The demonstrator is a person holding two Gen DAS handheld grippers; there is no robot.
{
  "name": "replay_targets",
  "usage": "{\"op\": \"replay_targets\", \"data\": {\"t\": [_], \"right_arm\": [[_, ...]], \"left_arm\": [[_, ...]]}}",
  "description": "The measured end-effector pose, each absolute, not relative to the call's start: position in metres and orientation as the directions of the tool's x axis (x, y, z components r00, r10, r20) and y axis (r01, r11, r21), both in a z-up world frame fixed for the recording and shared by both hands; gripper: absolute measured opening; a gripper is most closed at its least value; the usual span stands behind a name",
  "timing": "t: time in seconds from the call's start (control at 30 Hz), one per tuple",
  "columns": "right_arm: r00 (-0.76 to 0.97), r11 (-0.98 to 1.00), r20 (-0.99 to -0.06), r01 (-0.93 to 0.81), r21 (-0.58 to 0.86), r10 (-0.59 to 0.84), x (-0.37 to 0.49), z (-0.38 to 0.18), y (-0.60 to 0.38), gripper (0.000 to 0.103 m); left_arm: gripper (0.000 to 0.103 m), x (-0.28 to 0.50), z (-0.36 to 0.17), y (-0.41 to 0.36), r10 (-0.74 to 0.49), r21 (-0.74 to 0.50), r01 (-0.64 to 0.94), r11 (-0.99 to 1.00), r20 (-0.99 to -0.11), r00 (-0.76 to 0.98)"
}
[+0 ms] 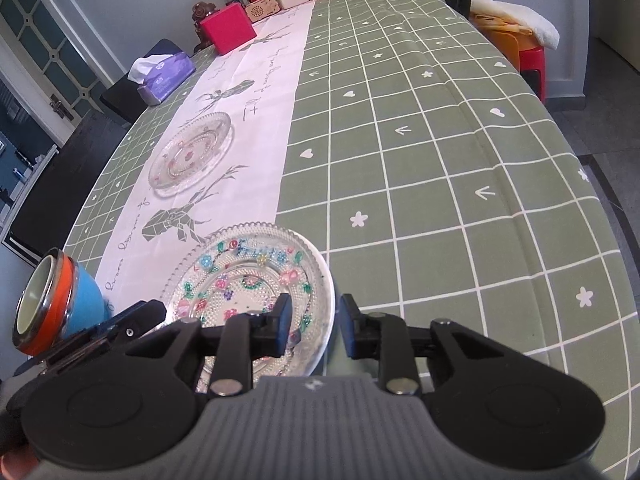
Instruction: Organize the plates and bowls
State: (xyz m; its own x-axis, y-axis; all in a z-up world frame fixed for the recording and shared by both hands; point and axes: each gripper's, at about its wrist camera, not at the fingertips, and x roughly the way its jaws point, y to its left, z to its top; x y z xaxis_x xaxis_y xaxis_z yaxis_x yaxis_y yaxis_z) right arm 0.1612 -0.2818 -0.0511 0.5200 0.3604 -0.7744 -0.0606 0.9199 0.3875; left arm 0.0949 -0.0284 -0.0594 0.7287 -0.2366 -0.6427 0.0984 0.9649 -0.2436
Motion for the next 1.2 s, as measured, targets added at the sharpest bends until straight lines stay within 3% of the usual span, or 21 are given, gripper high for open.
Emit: {"op": "replay_targets", "data": {"t": [0.17,0.37,0.57,0.63,0.9,1.2], "right_arm": [[0.502,0.918,-0.782,-0.066,0.391,0.369,0.163,-0.055,-0.280,0.008],[0.542,0.923,-0.762,-0.069,0.379,0.354,0.161,-0.049,-0.280,0.009],[0.532,0.836,-0.668,-0.156,0.527,0.521,0.168,-0.045,-0.266,0.004],[0.499,0.821,-0.672,-0.167,0.546,0.548,0.174,-0.050,-0.255,0.000],[0.430,0.865,-0.754,-0.174,0.471,0.497,0.186,-0.067,-0.226,0.000],[0.413,0.853,-0.750,-0.173,0.492,0.517,0.190,-0.070,-0.221,0.000]], "left_arm": [[0.020,0.096,-0.064,-0.028,-0.242,-0.254,0.093,0.963,-0.654,0.716],[0.020,0.087,-0.056,-0.034,-0.166,-0.156,0.088,0.984,-0.604,0.779],[0.020,0.095,-0.050,-0.037,-0.259,-0.224,0.151,0.963,-0.610,0.749],[0.020,0.097,-0.051,-0.043,-0.267,-0.203,0.178,0.963,-0.624,0.734],[0.020,0.103,-0.056,-0.043,-0.275,-0.186,0.202,0.962,-0.662,0.697],[0.020,0.108,-0.046,-0.039,-0.285,-0.187,0.215,0.959,-0.666,0.690]]}}
